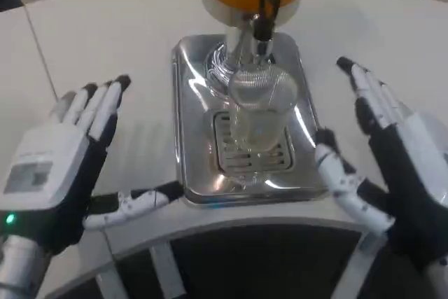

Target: Grasp the cup under the faucet to collect the drink, then remove the cup.

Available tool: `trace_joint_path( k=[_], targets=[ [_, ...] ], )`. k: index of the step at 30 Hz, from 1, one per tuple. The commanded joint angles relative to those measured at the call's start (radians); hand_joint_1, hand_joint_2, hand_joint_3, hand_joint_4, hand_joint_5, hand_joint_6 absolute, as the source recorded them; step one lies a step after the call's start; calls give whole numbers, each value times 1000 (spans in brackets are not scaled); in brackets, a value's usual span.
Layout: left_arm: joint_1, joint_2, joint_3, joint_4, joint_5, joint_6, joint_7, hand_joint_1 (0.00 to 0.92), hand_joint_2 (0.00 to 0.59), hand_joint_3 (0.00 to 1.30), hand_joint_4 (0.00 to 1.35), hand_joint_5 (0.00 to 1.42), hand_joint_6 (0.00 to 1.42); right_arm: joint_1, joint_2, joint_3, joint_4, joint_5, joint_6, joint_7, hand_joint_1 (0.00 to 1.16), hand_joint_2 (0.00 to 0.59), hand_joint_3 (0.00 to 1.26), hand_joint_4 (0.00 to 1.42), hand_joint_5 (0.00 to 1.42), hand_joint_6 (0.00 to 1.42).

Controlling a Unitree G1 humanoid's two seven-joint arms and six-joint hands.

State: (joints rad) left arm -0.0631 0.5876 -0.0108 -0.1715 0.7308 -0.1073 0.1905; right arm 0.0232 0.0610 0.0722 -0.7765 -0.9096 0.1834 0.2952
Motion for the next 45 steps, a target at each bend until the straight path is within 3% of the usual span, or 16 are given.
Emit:
trace_joint_path(
  k=[1,9,12,14,15,20,23,27,34,40,45],
  targets=[
    [94,9,15,-107,112,32,-3,90,59,0,0,0,0,-88,25,-18,32,82,74,-23,265,586,16,0,0,18],
    [173,-36,-3,-179,168,46,-13,85,66,0,0,0,0,-266,14,7,112,176,143,-70,368,586,0,0,0,2],
    [200,-48,-12,-193,156,32,-18,101,77,0,0,0,0,-320,19,5,164,241,156,-89,399,586,0,0,0,1],
    [217,-55,-13,-206,149,23,-14,136,80,0,0,0,0,-344,61,5,193,288,179,-121,409,586,0,0,0,1],
    [223,-60,-12,-212,148,22,-14,151,77,0,0,0,0,-356,64,12,214,308,177,-136,410,586,0,0,0,1],
    [249,-80,-14,-229,149,32,-33,152,74,0,0,0,0,-408,24,21,296,407,166,-157,431,582,0,0,0,12],
    [257,-88,-11,-236,150,38,-47,149,72,0,0,0,0,-455,19,-2,319,485,171,-150,443,581,0,0,0,24],
    [264,-97,-8,-235,152,37,-50,146,72,0,0,0,0,-488,-17,9,306,516,163,-145,447,576,0,0,0,27],
    [270,-110,-6,-232,154,38,-44,145,71,0,0,0,0,-516,-45,26,291,568,195,-136,449,573,0,0,0,29],
    [275,-112,-2,-225,152,34,-41,144,71,0,0,0,0,-599,-47,16,348,624,254,-135,439,569,16,0,0,31],
    [273,-119,-6,-221,153,35,-38,148,70,0,0,0,0,-606,-74,54,348,632,256,-119,431,566,32,0,0,33]
  ],
)
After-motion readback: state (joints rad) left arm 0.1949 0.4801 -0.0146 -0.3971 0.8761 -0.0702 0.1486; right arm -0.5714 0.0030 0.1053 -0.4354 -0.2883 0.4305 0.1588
